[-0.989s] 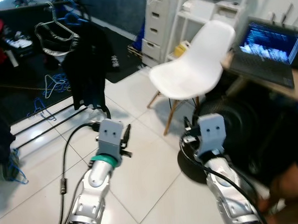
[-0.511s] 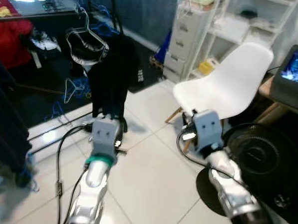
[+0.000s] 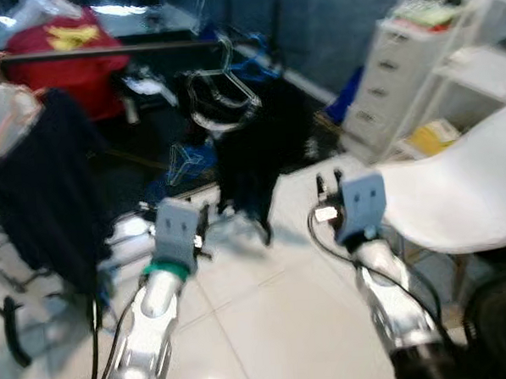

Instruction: Hang hanger

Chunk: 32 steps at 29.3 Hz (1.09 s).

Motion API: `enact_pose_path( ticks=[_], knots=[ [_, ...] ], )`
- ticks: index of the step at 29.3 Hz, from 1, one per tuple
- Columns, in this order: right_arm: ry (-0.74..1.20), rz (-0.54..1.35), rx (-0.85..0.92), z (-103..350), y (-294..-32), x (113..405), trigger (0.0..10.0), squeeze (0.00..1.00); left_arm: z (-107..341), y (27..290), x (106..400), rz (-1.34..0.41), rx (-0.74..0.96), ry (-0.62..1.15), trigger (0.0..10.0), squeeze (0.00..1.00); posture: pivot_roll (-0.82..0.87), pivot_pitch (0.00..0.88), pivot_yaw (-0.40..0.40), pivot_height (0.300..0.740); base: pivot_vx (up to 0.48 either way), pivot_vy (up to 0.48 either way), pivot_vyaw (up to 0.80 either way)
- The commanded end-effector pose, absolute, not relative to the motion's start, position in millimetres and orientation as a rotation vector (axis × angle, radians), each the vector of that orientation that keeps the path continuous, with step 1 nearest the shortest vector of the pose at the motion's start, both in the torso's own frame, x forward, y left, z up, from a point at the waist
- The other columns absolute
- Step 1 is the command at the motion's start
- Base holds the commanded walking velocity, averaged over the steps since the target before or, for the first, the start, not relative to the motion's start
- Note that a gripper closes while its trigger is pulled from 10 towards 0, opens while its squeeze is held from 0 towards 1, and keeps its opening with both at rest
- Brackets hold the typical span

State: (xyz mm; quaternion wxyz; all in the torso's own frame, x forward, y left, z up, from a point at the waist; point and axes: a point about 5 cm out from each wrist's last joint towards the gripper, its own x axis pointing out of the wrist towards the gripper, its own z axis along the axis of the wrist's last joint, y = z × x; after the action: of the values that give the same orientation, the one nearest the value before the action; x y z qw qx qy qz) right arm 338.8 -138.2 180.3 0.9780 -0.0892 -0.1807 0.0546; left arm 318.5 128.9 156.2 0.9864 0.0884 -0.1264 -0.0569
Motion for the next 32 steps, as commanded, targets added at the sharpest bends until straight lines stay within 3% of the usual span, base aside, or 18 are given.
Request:
enact_pose_path(
  ticks=[1,13,21,23,32],
  knots=[
    [-0.376,0.092,-0.166,182.5,-140.7,339.6,10.0,0.0,154.6,129.3,317.3,-0.115,0.191,-0.249,10.0,0.0,-0.12,0.056,-0.08,0.74,0.454,0.0,0.0],
    [-0.376,0.003,-0.108,180.5,-164.8,333.6,10.0,0.0,158.0,121.6,322.5,-0.158,0.193,-0.252,10.0,0.0,-0.15,0.069,-0.045,0.74,0.436,0.0,0.0],
    [-0.379,-0.007,-0.1,177.6,-164.4,330.8,10.0,0.0,165.7,105.0,321.1,-0.266,0.203,-0.261,10.0,0.0,-0.15,0.073,-0.028,0.74,0.0,0.0,0.0],
    [-0.384,0.007,-0.087,177.5,-161.3,331.6,10.0,0.0,170.5,101.2,320.5,-0.303,0.206,-0.263,10.0,0.0,-0.14,0.059,0.01,0.74,0.0,0.0,0.0],
    [-0.383,0.023,-0.016,178.9,-149.9,333.3,10.0,0.0,173.9,105.7,322.4,-0.387,0.293,-0.261,10.0,0.0,-0.13,0.038,0.055,0.74,0.0,0.0,0.0]
  ],
)
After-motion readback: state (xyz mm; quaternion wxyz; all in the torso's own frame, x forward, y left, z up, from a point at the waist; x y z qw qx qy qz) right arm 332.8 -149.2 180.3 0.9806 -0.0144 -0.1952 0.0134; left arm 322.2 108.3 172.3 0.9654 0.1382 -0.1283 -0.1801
